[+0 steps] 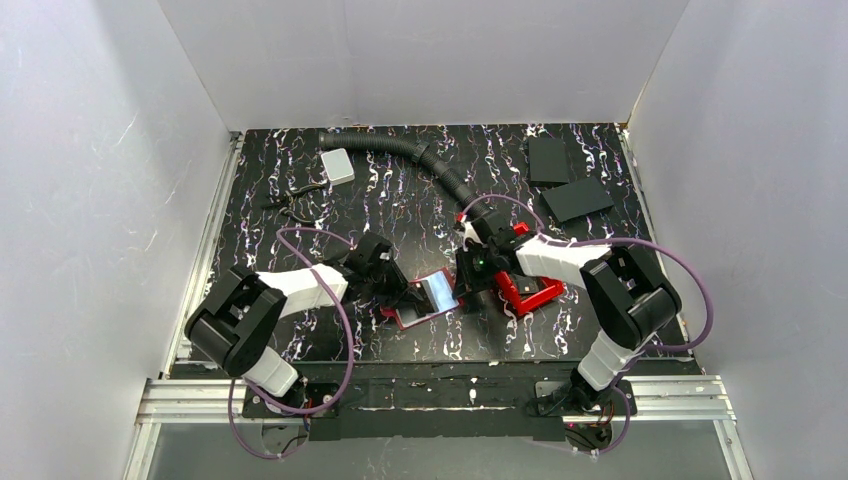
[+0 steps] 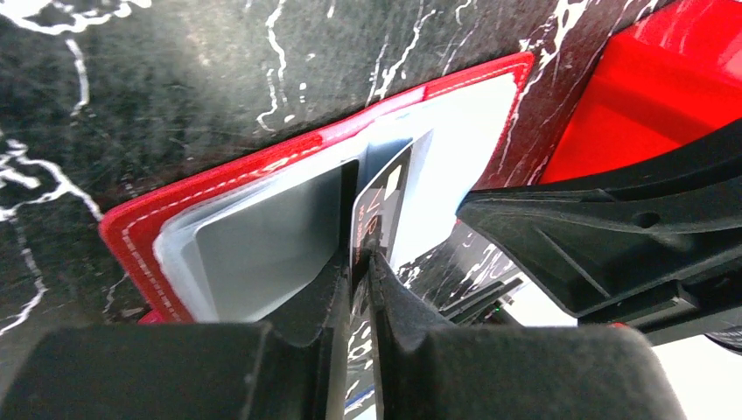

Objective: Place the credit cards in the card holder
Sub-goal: Insert the credit card into the card holder.

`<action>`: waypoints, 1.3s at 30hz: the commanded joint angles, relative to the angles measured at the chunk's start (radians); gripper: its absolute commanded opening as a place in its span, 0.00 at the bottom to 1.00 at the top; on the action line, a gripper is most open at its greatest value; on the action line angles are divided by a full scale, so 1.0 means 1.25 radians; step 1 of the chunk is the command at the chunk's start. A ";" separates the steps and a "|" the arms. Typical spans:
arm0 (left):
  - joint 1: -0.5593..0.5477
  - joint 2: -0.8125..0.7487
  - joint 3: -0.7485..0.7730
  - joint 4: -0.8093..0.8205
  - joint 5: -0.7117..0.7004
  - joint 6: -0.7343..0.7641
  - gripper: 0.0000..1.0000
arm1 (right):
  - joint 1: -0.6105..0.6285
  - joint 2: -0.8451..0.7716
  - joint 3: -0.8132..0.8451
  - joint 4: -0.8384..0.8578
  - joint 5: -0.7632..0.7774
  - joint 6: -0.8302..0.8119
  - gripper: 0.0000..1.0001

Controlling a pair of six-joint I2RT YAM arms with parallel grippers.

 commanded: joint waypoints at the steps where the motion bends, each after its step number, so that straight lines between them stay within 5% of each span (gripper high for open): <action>1: -0.011 0.034 0.005 -0.013 -0.021 0.000 0.06 | 0.001 -0.007 -0.049 0.063 -0.034 0.043 0.10; 13: -0.031 0.050 -0.010 0.086 -0.033 -0.010 0.02 | 0.001 -0.040 -0.108 0.116 -0.036 0.093 0.07; 16: -0.039 0.059 -0.002 0.085 -0.023 -0.009 0.08 | 0.001 -0.041 -0.103 0.106 -0.031 0.086 0.06; 20: -0.041 0.026 -0.013 0.053 -0.021 0.002 0.36 | 0.001 -0.041 -0.092 0.094 -0.030 0.079 0.05; 22: -0.041 0.010 0.013 -0.026 -0.047 0.032 0.41 | 0.001 -0.043 -0.087 0.088 -0.028 0.075 0.05; 29: -0.042 -0.002 0.070 -0.159 -0.077 0.084 0.48 | 0.001 -0.044 -0.086 0.083 -0.025 0.068 0.04; 39: -0.048 0.088 0.144 -0.121 -0.037 0.091 0.48 | 0.001 -0.043 -0.096 0.095 -0.034 0.075 0.04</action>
